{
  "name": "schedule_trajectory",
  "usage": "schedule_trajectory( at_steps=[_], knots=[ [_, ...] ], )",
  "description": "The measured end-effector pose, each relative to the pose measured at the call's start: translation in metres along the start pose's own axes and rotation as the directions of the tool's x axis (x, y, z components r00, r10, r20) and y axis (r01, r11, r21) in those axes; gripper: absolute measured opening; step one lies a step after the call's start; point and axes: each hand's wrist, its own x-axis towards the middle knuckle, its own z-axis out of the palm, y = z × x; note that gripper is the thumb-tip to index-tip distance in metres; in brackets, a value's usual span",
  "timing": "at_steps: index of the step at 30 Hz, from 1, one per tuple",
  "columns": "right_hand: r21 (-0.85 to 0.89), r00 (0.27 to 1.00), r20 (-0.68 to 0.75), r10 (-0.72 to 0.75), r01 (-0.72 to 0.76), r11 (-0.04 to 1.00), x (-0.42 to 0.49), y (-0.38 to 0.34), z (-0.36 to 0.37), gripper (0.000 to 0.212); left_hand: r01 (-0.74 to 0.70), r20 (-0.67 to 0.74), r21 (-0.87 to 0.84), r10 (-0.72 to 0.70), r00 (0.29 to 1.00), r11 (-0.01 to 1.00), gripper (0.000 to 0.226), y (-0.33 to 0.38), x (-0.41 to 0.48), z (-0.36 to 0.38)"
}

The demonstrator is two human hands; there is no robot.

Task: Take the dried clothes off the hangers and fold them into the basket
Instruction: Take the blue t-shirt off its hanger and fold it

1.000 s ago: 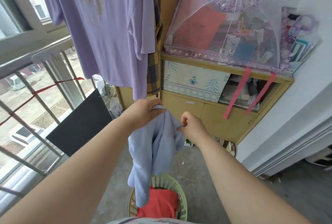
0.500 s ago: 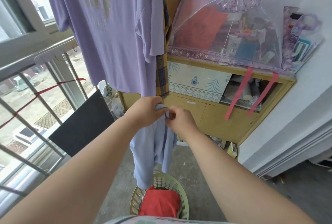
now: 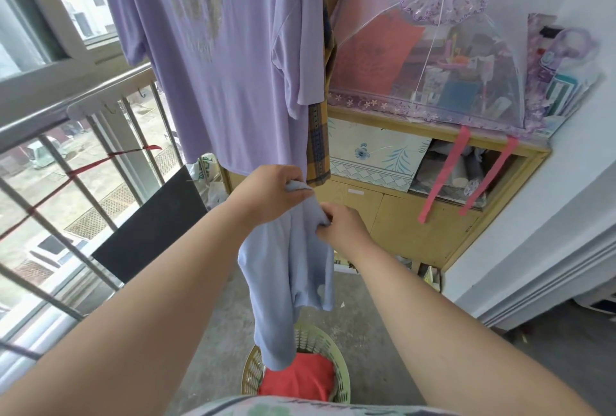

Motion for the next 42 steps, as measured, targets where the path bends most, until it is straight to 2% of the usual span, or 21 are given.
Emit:
schedule_trajectory(
  at_steps=[4,6,7,9,10,13,16,18,19,20,21,22,24,26,28,32,34,35,37,39,42],
  knots=[
    [-0.01,0.991,0.13,0.036,-0.035,0.999,-0.003,0.012,0.002,0.017,-0.033,0.017,0.014,0.033,0.999,0.999,0.028,-0.003,0.0,-0.006],
    [-0.009,0.989,0.143,0.042,-0.041,0.999,-0.004,0.013,0.002,0.009,-0.042,0.03,0.002,0.042,0.999,0.999,0.026,-0.005,-0.002,-0.008],
    [-0.014,0.991,0.125,0.047,-0.045,0.999,-0.002,0.013,0.0,0.007,-0.042,0.04,-0.001,0.042,0.998,0.999,0.024,-0.007,-0.003,-0.009],
    [-0.068,1.0,0.005,0.025,-0.025,0.997,0.001,0.013,-0.009,0.029,-0.03,0.073,-0.001,0.03,0.997,1.0,0.02,-0.011,-0.003,-0.012],
    [-0.118,0.997,-0.081,-0.002,-0.007,0.993,0.004,0.012,-0.014,0.032,-0.013,0.085,-0.002,0.013,0.996,1.0,0.019,-0.013,-0.004,-0.014],
    [-0.182,0.96,-0.267,-0.088,0.04,0.983,0.013,0.007,-0.026,0.01,0.042,0.085,0.025,-0.044,0.995,0.999,0.026,-0.02,-0.005,-0.018],
    [-0.209,0.973,-0.226,-0.049,0.0,0.978,0.017,0.008,-0.025,0.02,0.053,0.122,0.137,-0.07,0.99,0.989,0.033,-0.027,-0.004,-0.017],
    [-0.197,0.975,-0.22,0.016,-0.06,0.979,0.016,0.015,-0.023,0.023,0.058,0.135,0.205,-0.086,0.987,0.977,0.016,-0.031,-0.003,-0.012],
    [-0.19,0.976,-0.215,0.039,-0.081,0.978,0.015,0.018,-0.023,0.022,0.073,0.129,0.219,-0.103,0.986,0.973,0.017,-0.031,-0.004,-0.011],
    [-0.186,0.978,-0.204,0.045,-0.084,0.979,0.015,0.02,-0.023,0.019,0.09,0.125,0.22,-0.12,0.985,0.971,0.029,-0.032,-0.003,-0.008],
    [-0.186,0.981,-0.192,0.038,-0.074,0.98,0.016,0.021,-0.022,0.013,0.1,0.127,0.214,-0.129,0.984,0.972,0.037,-0.033,-0.002,-0.006],
    [-0.186,0.982,-0.19,0.024,-0.06,0.981,0.016,0.022,-0.022,0.017,0.106,0.129,0.199,-0.134,0.983,0.974,0.039,-0.034,-0.002,-0.004],
    [-0.188,0.982,-0.187,0.028,-0.064,0.98,0.018,0.023,-0.022,0.033,0.119,0.135,0.141,-0.138,0.981,0.983,0.029,-0.035,-0.001,-0.002],
    [-0.172,0.984,-0.166,0.061,-0.09,0.981,0.016,0.022,-0.024,0.026,0.131,0.112,0.072,-0.138,0.984,0.989,0.019,-0.038,0.0,0.0],
    [-0.116,0.978,-0.185,0.1,-0.123,0.986,0.015,0.024,-0.025,0.015,0.122,0.076,-0.007,-0.121,0.99,0.992,0.018,-0.037,-0.002,0.0],
    [-0.029,0.954,-0.235,0.184,-0.196,0.98,0.014,0.03,-0.024,0.016,-0.006,0.093,-0.04,0.01,0.996,0.999,0.036,-0.033,-0.008,-0.005],
    [0.003,0.952,-0.216,0.216,-0.221,0.975,0.015,0.032,-0.023,0.024,-0.052,0.175,-0.003,0.051,0.983,0.999,0.051,-0.033,-0.006,-0.005],
    [0.011,0.955,-0.2,0.22,-0.223,0.975,0.015,0.032,-0.023,0.027,-0.038,0.234,0.047,0.026,0.972,0.998,0.055,-0.03,-0.006,-0.006],
    [0.021,0.959,-0.178,0.22,-0.22,0.975,0.015,0.032,-0.022,0.029,0.019,0.293,0.145,-0.062,0.954,0.989,0.047,-0.027,-0.005,-0.003],
    [0.029,0.961,-0.17,0.217,-0.215,0.976,0.014,0.032,-0.02,0.029,0.046,0.286,0.224,-0.111,0.952,0.973,0.024,-0.028,-0.002,0.001],
    [0.013,0.966,-0.172,0.195,-0.195,0.981,0.015,0.034,-0.019,0.024,0.096,0.274,0.275,-0.173,0.946,0.957,0.013,-0.033,0.001,0.007]
  ],
)
